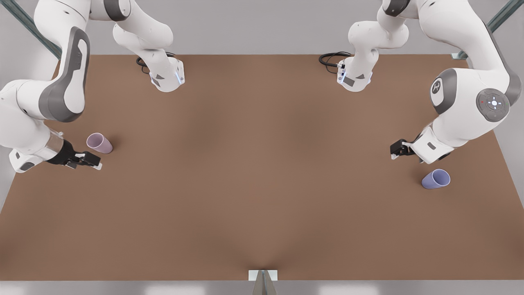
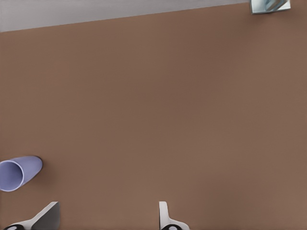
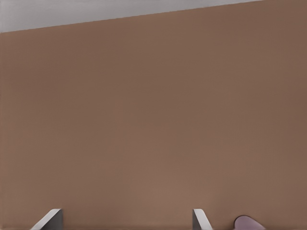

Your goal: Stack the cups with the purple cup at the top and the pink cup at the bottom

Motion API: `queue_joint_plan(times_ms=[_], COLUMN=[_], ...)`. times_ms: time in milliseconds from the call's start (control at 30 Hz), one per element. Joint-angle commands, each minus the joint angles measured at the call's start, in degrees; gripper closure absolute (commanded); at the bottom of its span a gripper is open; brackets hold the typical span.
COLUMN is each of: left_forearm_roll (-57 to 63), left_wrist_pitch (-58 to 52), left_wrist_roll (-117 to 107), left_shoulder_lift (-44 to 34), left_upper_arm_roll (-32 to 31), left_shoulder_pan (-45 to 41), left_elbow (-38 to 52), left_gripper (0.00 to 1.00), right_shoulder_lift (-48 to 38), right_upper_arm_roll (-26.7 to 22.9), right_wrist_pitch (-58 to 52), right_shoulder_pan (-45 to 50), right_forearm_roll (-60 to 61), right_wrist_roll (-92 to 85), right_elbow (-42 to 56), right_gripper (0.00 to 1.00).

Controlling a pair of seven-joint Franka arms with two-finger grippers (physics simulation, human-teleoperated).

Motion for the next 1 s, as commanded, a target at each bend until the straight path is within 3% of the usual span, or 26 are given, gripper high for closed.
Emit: queue_joint_plan(times_ms=[0,133,200,233,333,400,600,967], left_forearm_roll=[0.09,0.09,0.09,0.09,0.09,0.18,0.18,0.18], left_wrist_pitch=[0.59,0.59,0.59,0.68,0.68,0.59,0.59,0.15], left_wrist_roll=[0.27,0.27,0.27,0.19,0.10,0.10,0.10,0.10], left_shoulder_lift=[-0.01,0.16,0.17,0.25,0.52,0.78,0.87,1.22], left_upper_arm_roll=[-0.02,-0.02,-0.02,-0.02,0.07,0.16,0.16,0.25], left_shoulder_pan=[0.02,0.02,0.02,0.02,0.02,0.02,0.02,0.02], left_elbow=[0.03,0.03,-0.50,-0.85,-0.85,-0.94,-1.03,-1.03], left_gripper=[0.00,0.00,0.00,0.00,0.00,0.00,0.00,0.00], right_shoulder_lift=[0.17,2.54,1.40,-2.90,0.43,-0.71,-1.24,-3.35], right_upper_arm_roll=[0.00,-0.35,-0.70,-0.88,-2.37,-3.43,-7.82,-8.44], right_wrist_pitch=[-0.30,2.25,6.55,14.20,18.25,29.14,41.53,42.95], right_shoulder_pan=[0.03,-5.86,-10.70,-10.79,-17.29,-17.64,-17.73,-17.55], right_forearm_roll=[0.82,1.08,1.52,1.70,1.53,0.38,-7.43,-8.58], right_wrist_roll=[-0.77,-11.75,-19.48,-22.30,-37.33,-41.90,-50.69,-52.18], right_elbow=[-0.06,-4.10,-9.64,-18.95,-21.77,-31.08,-38.21,-47.35], right_gripper=[0.00,0.00,0.00,0.00,0.00,0.00,0.00,0.00])
